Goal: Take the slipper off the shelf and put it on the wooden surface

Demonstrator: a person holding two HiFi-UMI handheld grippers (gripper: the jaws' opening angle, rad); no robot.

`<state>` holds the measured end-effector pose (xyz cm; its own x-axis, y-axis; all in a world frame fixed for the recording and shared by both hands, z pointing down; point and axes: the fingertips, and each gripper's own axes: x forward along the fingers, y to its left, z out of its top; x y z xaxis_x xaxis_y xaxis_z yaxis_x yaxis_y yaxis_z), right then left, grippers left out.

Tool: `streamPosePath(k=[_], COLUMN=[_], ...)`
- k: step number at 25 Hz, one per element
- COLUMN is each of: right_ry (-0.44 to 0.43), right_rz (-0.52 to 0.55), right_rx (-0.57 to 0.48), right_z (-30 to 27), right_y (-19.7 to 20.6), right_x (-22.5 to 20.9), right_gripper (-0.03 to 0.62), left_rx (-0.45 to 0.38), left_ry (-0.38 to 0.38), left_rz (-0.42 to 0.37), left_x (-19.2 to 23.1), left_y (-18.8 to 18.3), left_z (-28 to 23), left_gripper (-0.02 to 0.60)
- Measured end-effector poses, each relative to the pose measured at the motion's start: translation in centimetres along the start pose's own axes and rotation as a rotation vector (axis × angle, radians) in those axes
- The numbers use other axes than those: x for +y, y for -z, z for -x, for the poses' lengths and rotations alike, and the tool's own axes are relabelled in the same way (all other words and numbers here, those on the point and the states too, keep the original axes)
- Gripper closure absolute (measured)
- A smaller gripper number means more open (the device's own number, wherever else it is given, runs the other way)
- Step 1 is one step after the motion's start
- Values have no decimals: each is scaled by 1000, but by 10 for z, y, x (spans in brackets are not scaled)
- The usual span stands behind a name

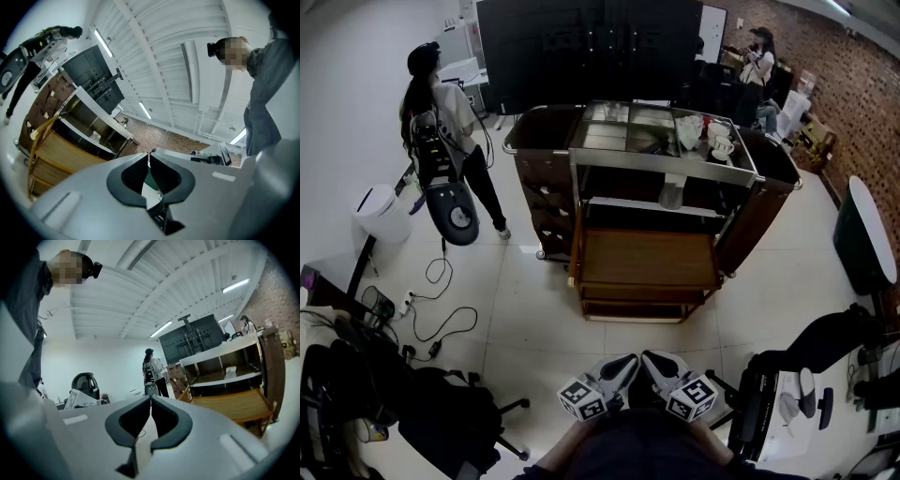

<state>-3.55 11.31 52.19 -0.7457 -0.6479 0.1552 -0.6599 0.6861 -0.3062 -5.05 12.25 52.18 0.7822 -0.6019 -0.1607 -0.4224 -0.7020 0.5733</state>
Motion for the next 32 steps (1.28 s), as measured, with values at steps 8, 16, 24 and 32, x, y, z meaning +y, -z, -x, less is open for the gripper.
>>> streamPosePath(k=[8, 16, 24, 32], right_ry=[2, 22, 28, 50], right_rz=[2, 2, 1, -3], right_rx=[1, 0, 9, -3], right_z=[-8, -8, -11, -10], right_y=[0, -6, -6, -10], right_x=[-7, -16, -18, -22], right_gripper=[576, 547, 536, 532], left_rx=[-11, -11, -2, -20], left_ry=[16, 42, 20, 26], left_rz=[0, -3, -7, 2], left_x=[12, 11, 17, 15], left_y=[0, -3, -3, -11], left_z=[-1, -9, -10, -10], left_gripper=[563, 559, 511, 455])
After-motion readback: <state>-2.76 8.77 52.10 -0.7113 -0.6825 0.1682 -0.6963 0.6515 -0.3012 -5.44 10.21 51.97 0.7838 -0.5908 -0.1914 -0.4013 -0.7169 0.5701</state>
